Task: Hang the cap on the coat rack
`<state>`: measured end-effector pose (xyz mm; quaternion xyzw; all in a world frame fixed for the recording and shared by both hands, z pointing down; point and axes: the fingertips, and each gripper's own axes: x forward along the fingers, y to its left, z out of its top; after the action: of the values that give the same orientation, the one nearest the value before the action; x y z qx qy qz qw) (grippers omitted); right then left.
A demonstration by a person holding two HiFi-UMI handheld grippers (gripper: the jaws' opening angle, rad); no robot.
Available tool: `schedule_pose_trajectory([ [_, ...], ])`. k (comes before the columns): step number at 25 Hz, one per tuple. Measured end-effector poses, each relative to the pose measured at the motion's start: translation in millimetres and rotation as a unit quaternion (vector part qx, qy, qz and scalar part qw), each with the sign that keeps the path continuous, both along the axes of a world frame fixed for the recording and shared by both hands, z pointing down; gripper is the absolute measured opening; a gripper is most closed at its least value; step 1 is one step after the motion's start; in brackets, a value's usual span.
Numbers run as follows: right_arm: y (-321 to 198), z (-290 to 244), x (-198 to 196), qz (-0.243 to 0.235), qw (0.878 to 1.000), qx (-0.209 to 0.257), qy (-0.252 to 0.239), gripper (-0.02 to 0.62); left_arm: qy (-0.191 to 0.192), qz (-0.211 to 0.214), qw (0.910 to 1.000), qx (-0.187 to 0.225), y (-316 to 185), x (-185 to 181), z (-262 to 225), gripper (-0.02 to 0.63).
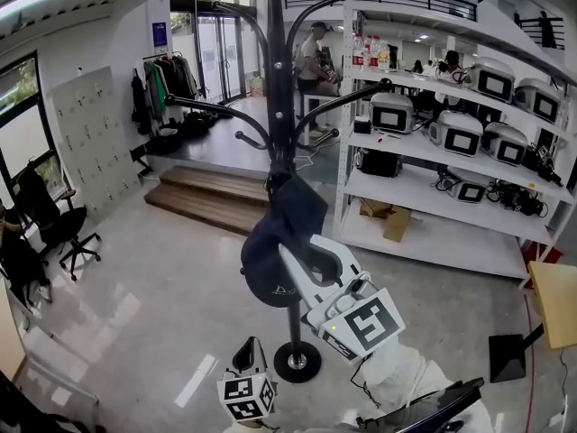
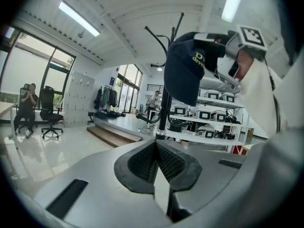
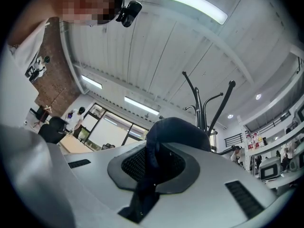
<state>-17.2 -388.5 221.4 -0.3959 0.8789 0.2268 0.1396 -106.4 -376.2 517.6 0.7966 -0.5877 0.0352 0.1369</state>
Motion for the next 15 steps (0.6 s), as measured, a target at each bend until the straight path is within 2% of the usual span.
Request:
schedule_pose_trajectory([
  [15, -21, 8, 6, 0.007, 1.000, -0.020, -0.011, 0.043, 0.009, -0.003, 0.9999, -0.006, -4, 2, 6, 0.002],
])
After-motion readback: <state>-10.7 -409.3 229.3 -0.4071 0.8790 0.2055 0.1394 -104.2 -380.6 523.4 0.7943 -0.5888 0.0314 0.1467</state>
